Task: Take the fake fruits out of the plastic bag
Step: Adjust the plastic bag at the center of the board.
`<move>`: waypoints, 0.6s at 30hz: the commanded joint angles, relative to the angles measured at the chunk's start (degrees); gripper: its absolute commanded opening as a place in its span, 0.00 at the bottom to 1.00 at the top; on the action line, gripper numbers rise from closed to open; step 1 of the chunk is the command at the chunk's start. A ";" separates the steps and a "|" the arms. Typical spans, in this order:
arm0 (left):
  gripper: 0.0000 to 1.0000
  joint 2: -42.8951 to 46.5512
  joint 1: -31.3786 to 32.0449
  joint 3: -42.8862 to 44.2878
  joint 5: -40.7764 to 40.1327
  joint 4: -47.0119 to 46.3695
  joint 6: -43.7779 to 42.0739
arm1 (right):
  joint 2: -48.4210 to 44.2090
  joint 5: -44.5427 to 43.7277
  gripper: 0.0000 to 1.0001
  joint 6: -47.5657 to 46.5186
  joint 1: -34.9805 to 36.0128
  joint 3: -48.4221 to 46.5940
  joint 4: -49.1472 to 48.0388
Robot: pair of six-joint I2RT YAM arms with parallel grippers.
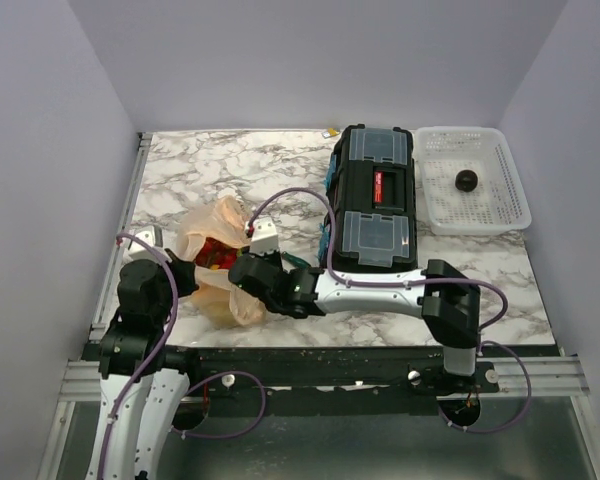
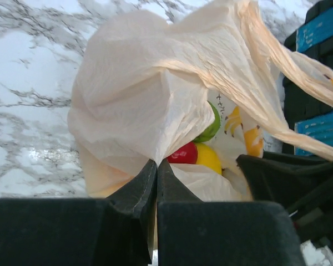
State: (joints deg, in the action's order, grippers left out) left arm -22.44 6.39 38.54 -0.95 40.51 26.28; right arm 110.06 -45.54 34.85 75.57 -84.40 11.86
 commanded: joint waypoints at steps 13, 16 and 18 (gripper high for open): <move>0.00 15.11 0.09 0.92 -21.70 4.64 5.01 | -10.58 7.16 0.20 -10.28 -12.75 9.48 -3.71; 0.00 15.69 0.10 0.94 -22.50 4.95 5.27 | -10.09 9.33 0.22 -11.65 -14.62 7.99 -4.46; 0.00 15.79 0.06 0.90 -22.44 4.84 5.23 | -9.58 11.40 0.24 -12.17 -16.12 6.66 -4.41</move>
State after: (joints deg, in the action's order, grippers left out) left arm -7.75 6.39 38.57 -19.79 44.40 30.72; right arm 100.68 -38.39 25.63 62.06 -75.26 9.10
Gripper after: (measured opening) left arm 0.003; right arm 0.218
